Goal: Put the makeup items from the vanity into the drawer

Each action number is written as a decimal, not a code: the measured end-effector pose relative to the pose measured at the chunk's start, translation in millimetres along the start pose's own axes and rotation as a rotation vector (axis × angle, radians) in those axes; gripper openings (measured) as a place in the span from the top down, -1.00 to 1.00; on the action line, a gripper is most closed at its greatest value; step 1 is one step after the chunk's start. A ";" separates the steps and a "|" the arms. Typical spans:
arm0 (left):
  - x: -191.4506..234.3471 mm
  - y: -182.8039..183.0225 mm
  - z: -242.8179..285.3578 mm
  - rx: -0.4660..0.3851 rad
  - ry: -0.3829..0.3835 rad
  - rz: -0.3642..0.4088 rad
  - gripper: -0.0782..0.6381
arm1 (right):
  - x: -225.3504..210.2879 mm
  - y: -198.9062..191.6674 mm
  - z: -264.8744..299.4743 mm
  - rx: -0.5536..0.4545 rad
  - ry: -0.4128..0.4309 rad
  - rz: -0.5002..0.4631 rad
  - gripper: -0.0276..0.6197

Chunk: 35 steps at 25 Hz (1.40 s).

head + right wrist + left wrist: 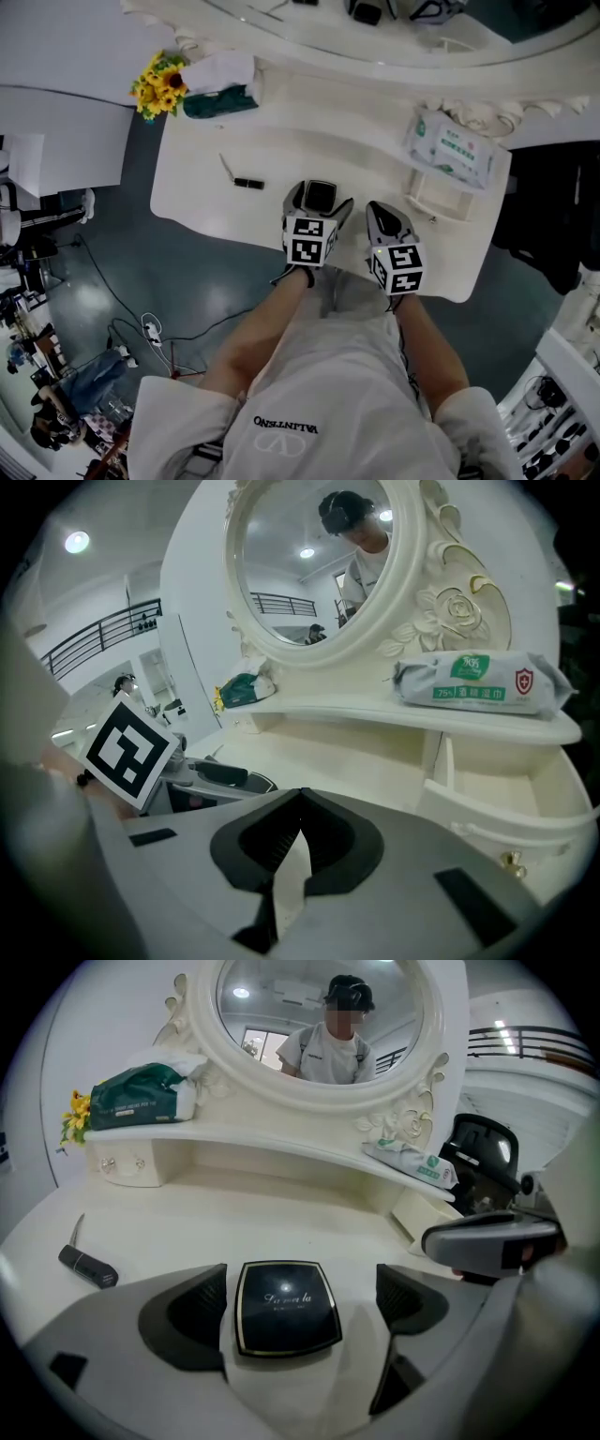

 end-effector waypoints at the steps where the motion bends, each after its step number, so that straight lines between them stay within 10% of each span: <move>1: 0.6 -1.8 0.8 0.004 0.005 -0.001 -0.59 | -0.6 -0.9 -0.1 0.001 0.000 0.001 0.88; 35: -2.3 -8.2 -4.1 0.041 0.134 0.118 -0.15 | -6.6 -8.2 -23.7 -0.032 -0.030 0.035 0.88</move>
Point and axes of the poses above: the fingertips, and each gripper's own axes: z forward along the fingers, x to its left, y out of its top, the point moved 6 cm from there along -z, backward along the fingers, and after that the axes turned 3 degrees about z, right-handed, at the moved point
